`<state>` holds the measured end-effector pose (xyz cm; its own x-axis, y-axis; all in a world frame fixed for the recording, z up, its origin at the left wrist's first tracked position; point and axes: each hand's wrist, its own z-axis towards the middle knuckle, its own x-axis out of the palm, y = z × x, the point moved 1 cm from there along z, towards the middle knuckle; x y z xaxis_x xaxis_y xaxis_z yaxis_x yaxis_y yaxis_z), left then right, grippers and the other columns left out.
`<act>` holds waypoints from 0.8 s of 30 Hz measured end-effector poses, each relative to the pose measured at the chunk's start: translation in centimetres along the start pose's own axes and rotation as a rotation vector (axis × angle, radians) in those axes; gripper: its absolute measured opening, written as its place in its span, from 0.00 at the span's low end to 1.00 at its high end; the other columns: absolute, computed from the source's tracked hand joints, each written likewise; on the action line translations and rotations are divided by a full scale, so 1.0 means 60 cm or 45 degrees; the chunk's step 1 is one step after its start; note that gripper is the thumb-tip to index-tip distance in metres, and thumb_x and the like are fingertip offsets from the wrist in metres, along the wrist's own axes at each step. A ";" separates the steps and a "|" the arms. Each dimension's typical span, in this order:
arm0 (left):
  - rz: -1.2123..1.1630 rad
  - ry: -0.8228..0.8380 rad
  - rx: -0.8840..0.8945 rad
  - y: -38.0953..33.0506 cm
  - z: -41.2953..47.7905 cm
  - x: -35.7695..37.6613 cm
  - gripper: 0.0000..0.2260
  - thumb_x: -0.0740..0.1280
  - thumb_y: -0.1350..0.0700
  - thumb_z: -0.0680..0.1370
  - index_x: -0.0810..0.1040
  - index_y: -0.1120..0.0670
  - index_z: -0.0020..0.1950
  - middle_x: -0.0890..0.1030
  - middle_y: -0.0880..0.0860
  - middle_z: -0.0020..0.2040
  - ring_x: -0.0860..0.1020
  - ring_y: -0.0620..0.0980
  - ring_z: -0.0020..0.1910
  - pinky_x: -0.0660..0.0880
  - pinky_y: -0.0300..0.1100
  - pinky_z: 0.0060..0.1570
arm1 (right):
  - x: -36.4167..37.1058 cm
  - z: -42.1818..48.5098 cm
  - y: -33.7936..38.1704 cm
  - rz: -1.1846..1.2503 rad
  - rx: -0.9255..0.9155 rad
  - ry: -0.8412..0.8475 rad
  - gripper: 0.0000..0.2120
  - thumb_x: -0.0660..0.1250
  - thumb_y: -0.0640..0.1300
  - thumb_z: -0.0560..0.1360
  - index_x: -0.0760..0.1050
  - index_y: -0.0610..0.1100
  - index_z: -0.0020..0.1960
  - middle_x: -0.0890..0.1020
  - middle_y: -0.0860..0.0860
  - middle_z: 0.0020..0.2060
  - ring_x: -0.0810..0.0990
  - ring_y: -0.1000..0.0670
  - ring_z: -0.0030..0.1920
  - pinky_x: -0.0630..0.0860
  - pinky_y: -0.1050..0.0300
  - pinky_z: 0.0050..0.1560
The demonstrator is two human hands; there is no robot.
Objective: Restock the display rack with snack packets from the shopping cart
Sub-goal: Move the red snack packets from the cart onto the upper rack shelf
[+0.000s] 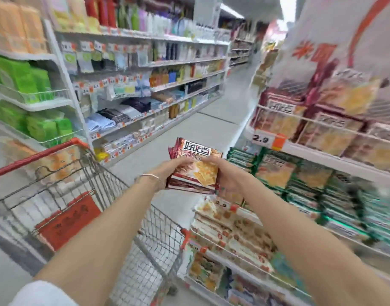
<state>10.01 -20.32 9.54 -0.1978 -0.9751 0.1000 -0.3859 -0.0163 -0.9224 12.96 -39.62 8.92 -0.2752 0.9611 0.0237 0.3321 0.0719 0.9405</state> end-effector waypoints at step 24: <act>0.416 0.471 0.736 -0.377 0.091 0.822 0.36 0.80 0.35 0.59 0.79 0.55 0.58 0.86 0.54 0.53 0.84 0.52 0.50 0.80 0.49 0.57 | -0.687 -0.473 0.268 0.154 -0.718 -0.798 0.11 0.68 0.46 0.78 0.78 0.42 0.57 0.85 0.46 0.49 0.84 0.47 0.47 0.81 0.50 0.54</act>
<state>13.89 -69.26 33.30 -0.5494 -0.8144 -0.1870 0.2573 0.0481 -0.9651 4.00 -85.65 32.69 0.3390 0.9356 0.0991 -0.2181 -0.0244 0.9756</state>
